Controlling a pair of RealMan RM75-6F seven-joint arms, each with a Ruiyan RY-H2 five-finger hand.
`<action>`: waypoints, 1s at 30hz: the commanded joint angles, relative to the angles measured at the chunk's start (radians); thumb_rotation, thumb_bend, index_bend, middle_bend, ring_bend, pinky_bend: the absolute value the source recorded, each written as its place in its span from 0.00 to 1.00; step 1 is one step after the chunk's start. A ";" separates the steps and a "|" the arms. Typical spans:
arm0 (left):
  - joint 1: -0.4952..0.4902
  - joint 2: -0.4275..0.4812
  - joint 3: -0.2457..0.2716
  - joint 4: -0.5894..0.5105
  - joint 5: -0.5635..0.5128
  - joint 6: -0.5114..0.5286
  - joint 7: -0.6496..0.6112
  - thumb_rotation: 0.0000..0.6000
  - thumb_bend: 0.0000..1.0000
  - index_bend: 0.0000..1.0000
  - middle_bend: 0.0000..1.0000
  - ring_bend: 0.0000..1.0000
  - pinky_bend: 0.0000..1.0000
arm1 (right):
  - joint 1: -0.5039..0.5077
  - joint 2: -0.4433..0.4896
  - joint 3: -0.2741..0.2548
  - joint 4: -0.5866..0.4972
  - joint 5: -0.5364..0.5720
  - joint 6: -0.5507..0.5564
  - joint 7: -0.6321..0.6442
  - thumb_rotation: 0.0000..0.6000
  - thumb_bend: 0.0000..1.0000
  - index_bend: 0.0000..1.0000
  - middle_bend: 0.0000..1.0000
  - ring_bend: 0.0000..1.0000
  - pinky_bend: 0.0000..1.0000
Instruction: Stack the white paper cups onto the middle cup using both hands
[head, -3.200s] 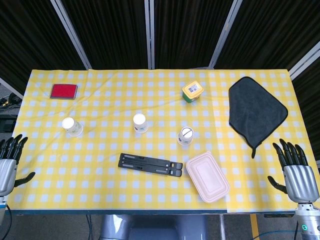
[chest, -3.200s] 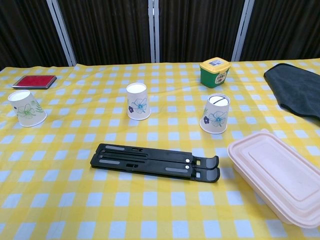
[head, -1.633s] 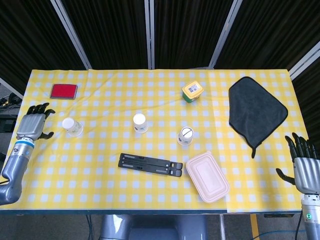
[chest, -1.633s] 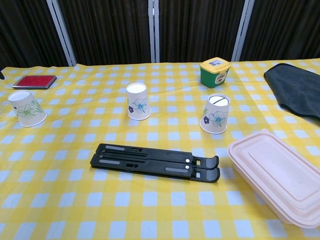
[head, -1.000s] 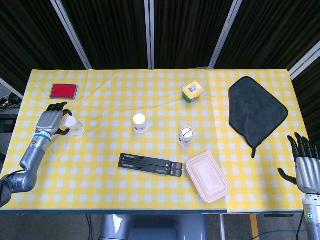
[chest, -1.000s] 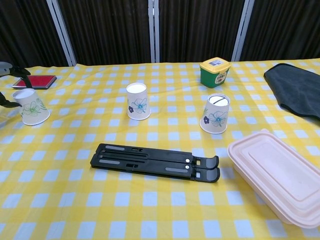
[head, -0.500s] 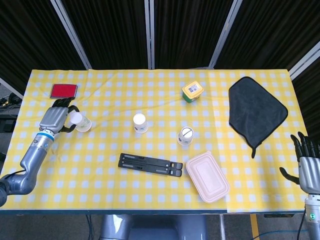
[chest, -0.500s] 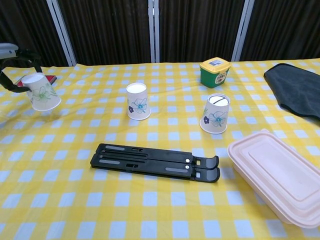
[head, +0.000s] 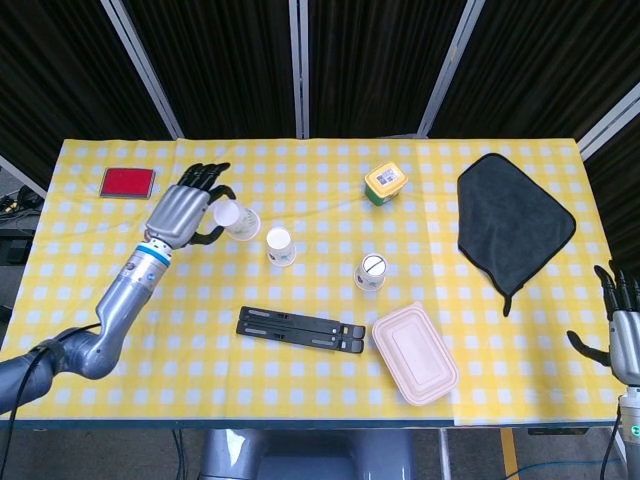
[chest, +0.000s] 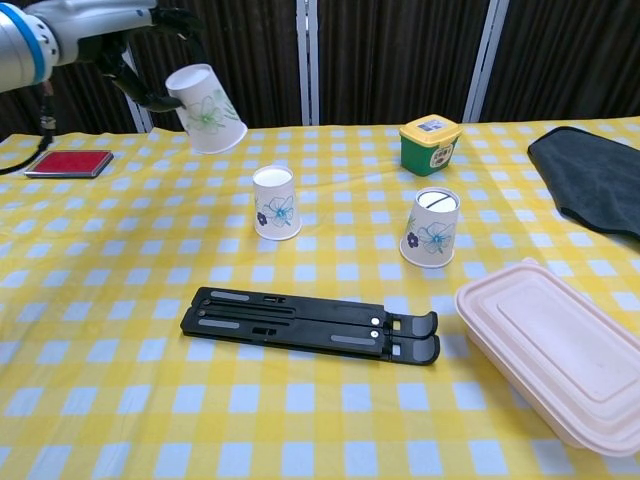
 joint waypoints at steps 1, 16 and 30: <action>-0.041 -0.046 -0.002 0.026 -0.040 -0.021 0.036 1.00 0.45 0.43 0.00 0.00 0.00 | -0.002 0.005 0.003 0.005 0.008 -0.005 0.015 1.00 0.08 0.00 0.00 0.00 0.00; -0.136 -0.176 0.023 0.146 -0.129 -0.059 0.093 1.00 0.45 0.42 0.00 0.00 0.00 | -0.011 0.024 0.008 0.003 0.016 -0.006 0.059 1.00 0.08 0.00 0.00 0.00 0.00; -0.125 -0.148 0.074 0.113 -0.229 -0.065 0.134 1.00 0.24 0.00 0.00 0.00 0.00 | -0.007 0.017 0.010 0.015 0.037 -0.026 0.050 1.00 0.08 0.00 0.00 0.00 0.00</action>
